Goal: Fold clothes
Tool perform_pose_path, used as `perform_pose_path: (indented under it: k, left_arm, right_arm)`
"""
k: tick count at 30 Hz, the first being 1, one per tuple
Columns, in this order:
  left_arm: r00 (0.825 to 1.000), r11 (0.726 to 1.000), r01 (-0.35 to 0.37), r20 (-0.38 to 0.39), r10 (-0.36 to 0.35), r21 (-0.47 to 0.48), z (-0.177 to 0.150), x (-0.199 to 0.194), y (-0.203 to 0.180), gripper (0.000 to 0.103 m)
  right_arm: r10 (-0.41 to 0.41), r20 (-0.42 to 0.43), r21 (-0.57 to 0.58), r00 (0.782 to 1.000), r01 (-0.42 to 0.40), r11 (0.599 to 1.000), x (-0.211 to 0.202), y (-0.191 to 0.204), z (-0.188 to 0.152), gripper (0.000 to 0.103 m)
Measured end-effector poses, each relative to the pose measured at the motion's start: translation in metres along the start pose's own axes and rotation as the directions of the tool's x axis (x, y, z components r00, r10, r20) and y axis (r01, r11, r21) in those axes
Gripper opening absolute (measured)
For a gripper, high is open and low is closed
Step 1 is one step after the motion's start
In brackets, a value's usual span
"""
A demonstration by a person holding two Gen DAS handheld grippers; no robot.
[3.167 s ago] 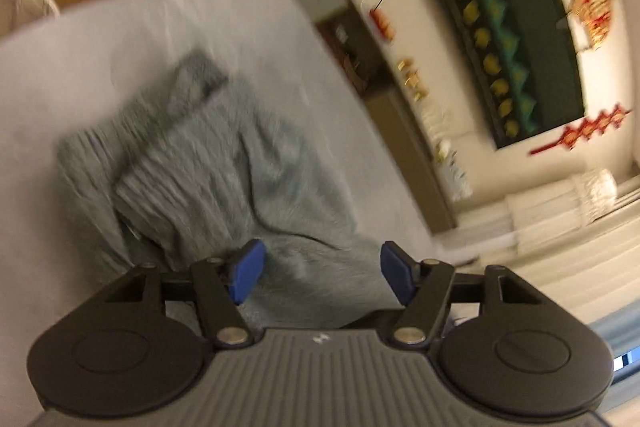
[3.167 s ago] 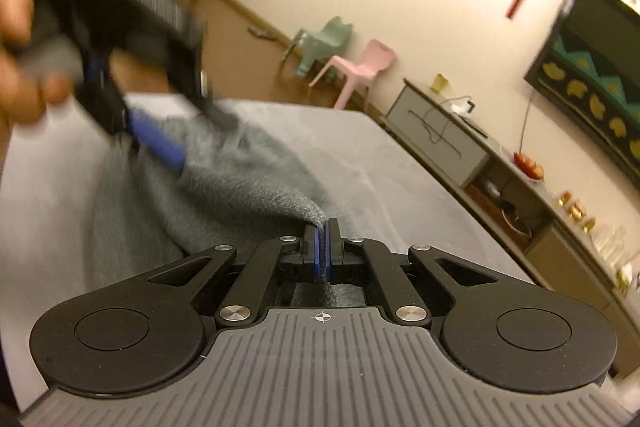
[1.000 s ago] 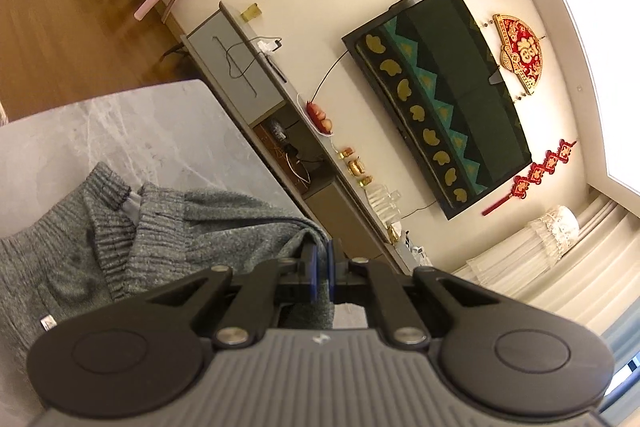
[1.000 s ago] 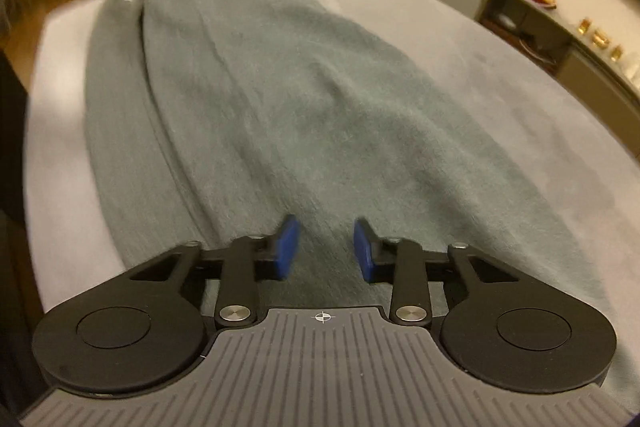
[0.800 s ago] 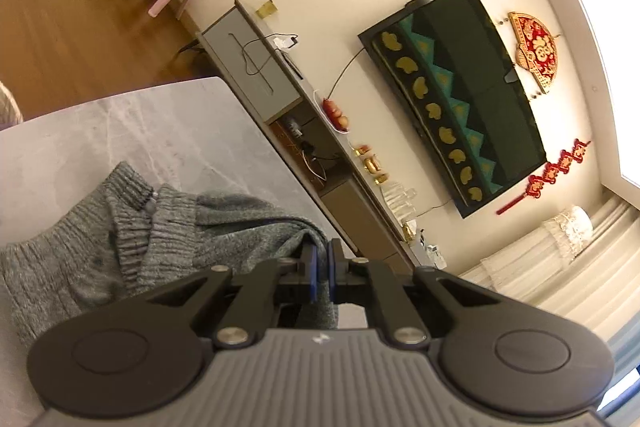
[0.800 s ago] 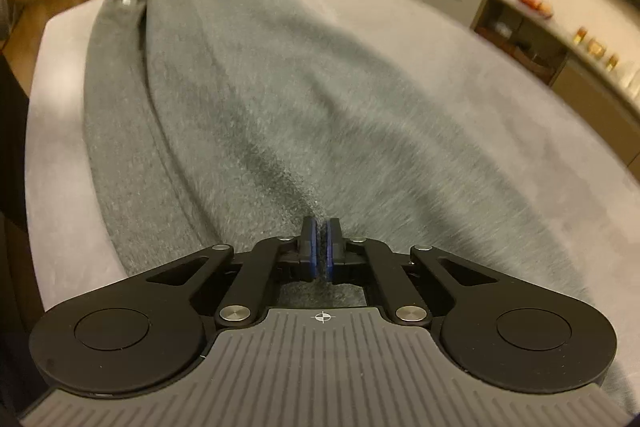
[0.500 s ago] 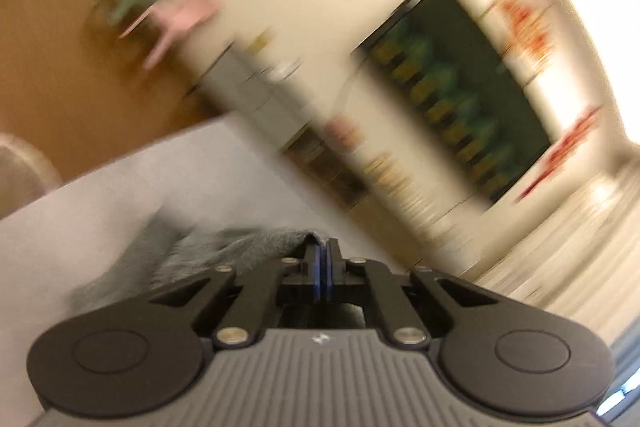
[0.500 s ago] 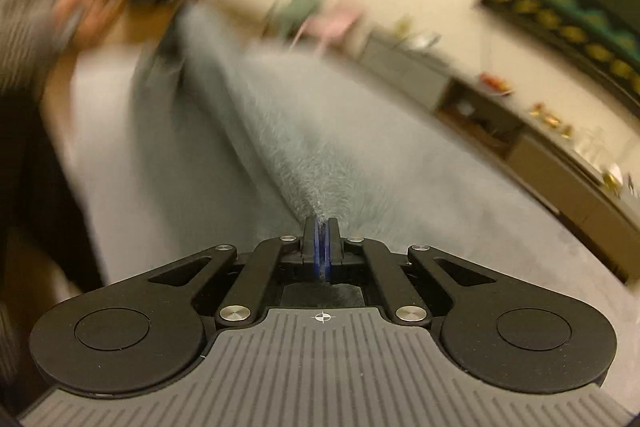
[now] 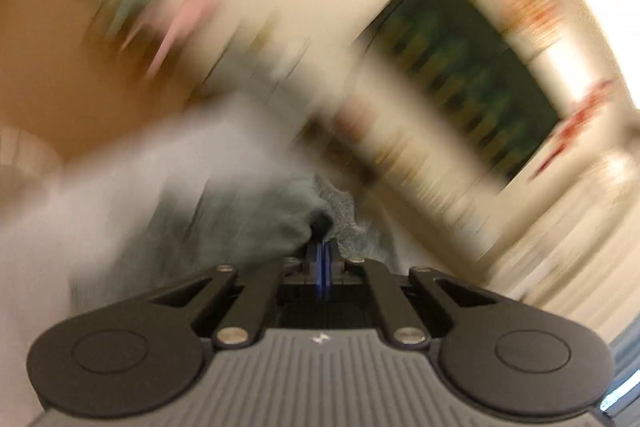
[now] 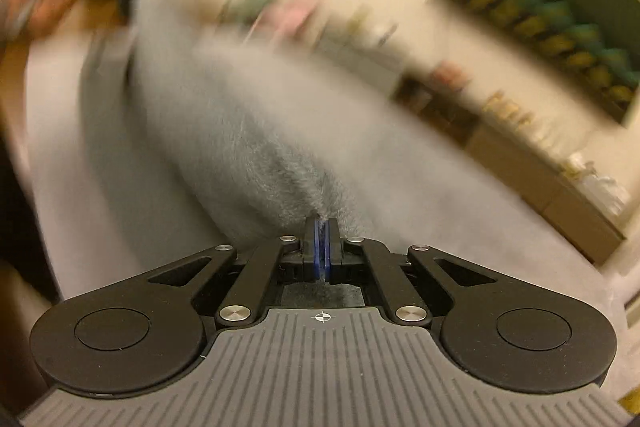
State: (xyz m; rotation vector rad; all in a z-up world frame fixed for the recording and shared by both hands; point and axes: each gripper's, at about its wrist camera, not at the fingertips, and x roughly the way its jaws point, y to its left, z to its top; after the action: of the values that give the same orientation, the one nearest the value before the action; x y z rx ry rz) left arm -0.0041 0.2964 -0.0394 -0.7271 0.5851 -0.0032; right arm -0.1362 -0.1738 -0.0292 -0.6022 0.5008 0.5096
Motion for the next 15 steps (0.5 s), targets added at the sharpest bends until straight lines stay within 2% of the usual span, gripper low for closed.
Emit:
perform_pose_path:
  k: [1,2,3,4,5,6,7,9,10,12,15]
  left_arm:
    - [0.999,0.999,-0.037,-0.026,0.038,0.007,0.002,0.014,-0.003,0.001]
    - [1.000,1.000,-0.014,-0.003,0.014,0.019,0.008,0.016,-0.012,0.001]
    - [0.997,0.999,0.050,0.049,-0.051,0.022,0.014,0.008,-0.022,0.001]
    - [0.987,0.993,0.112,0.109,-0.115,0.036,0.019,-0.007,-0.030,0.001]
    - [0.969,0.984,0.169,0.170,-0.177,0.060,0.023,-0.024,-0.037,0.001]
    - [0.956,0.977,0.194,0.204,-0.208,0.089,0.024,-0.039,-0.040,0.001]
    - [0.959,0.978,0.178,0.204,-0.198,0.112,0.023,-0.048,-0.038,0.001]
    - [0.989,0.992,0.062,0.126,-0.077,0.113,0.015,-0.042,-0.018,0.001]
    - [0.997,0.996,0.002,0.075,-0.009,0.092,0.008,-0.034,-0.004,0.001]
    - [0.998,0.997,-0.053,-0.032,0.055,0.060,-0.007,-0.024,0.015,0.001]
    - [0.995,0.994,-0.069,-0.065,0.075,0.090,-0.015,-0.032,0.018,0.001]
  right_arm:
    - [-0.048,-0.005,-0.002,0.999,0.048,0.999,0.009,-0.010,0.002,0.000]
    - [-0.097,-0.001,0.000,0.995,0.097,0.995,0.015,-0.020,0.006,0.000]
    - [-0.156,0.057,0.028,0.986,0.154,0.988,0.003,-0.030,0.018,0.000]
    - [-0.215,0.113,0.059,0.970,0.209,0.976,-0.008,-0.040,0.030,0.000]
    - [-0.266,0.168,0.082,0.949,0.256,0.963,-0.020,-0.047,0.042,0.000]
    - [-0.268,0.234,0.029,0.935,0.268,0.963,-0.040,-0.034,0.048,0.000]
    - [-0.256,0.289,-0.026,0.922,0.275,0.961,-0.057,-0.020,0.052,0.000]
    - [-0.127,0.232,-0.168,0.964,0.168,0.971,-0.056,0.020,0.036,0.000]
    - [-0.070,0.170,-0.252,0.983,0.112,0.961,-0.043,0.043,0.017,0.000]
    - [-0.017,0.071,-0.350,0.997,0.041,0.936,-0.017,0.077,-0.016,0.000]
    - [0.043,0.008,-0.330,0.999,-0.038,0.943,-0.005,0.099,-0.040,0.000]
